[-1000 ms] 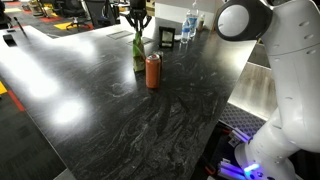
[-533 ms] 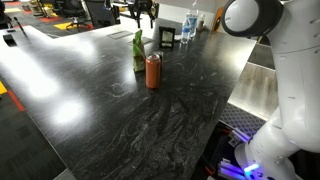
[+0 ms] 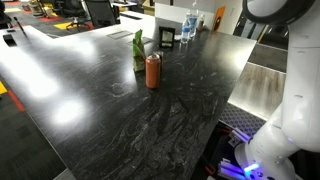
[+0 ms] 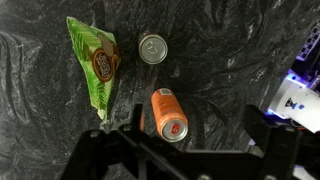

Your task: Pick up the green packet and move it in front of the two cans on the kitchen counter

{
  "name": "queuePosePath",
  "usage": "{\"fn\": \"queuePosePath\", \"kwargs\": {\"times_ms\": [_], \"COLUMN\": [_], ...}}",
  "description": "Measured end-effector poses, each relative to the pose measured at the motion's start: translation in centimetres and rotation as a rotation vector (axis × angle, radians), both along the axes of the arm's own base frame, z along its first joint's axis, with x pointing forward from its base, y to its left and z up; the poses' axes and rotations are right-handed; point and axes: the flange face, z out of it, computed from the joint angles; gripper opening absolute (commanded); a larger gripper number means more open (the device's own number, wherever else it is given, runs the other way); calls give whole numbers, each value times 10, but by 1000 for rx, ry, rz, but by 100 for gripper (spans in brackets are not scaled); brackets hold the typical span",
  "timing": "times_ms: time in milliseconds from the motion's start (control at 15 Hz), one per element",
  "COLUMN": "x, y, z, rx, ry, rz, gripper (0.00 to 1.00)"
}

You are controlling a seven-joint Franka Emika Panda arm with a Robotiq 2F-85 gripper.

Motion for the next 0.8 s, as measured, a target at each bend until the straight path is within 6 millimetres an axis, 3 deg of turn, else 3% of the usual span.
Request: {"fn": "queuePosePath", "kwargs": {"times_ms": [267,800], "x": [-21,-54], "y": [-7,-22], "z": [12,-21], "rx": [8,81], "ry": [9,82], "rz": [-97,-292], "gripper": [100,100]}}
